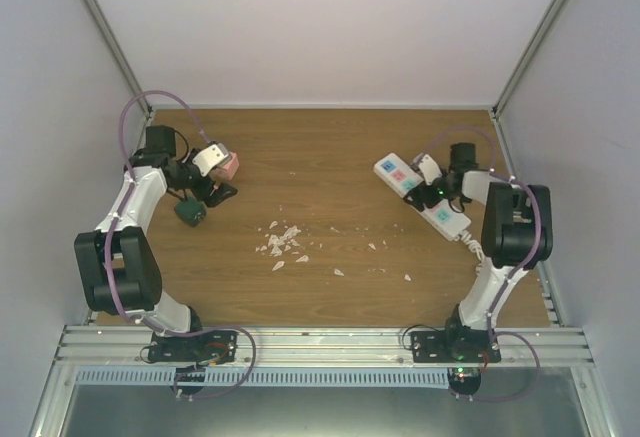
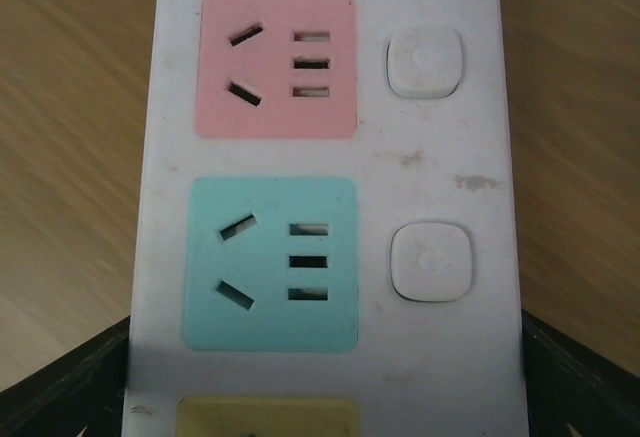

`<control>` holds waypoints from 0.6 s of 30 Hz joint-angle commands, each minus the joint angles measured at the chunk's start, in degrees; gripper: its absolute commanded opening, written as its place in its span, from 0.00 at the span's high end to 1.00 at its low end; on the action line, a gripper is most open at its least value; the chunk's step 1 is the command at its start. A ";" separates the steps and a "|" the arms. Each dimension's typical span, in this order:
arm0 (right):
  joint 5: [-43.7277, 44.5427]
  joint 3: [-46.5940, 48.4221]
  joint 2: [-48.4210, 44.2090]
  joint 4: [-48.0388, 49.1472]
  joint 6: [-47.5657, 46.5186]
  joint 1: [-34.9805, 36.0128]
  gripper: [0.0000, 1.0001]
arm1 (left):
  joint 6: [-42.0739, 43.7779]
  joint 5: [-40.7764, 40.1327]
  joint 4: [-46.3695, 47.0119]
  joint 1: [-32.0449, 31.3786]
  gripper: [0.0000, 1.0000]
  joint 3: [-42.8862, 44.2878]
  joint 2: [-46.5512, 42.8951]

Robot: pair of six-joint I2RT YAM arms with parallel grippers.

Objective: Pull the plug off the socket

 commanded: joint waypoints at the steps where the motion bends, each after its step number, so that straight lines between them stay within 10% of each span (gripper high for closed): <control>1: 2.02 -1.28 -0.11 -5.63 -0.97 -7.66 0.21 | -1.59 -1.10 2.35 -1.14 0.01 1.38 0.27; 18: 1.77 -1.44 -3.97 -7.05 -1.99 -19.97 0.00 | -4.47 -2.27 3.32 -2.14 0.01 3.50 2.33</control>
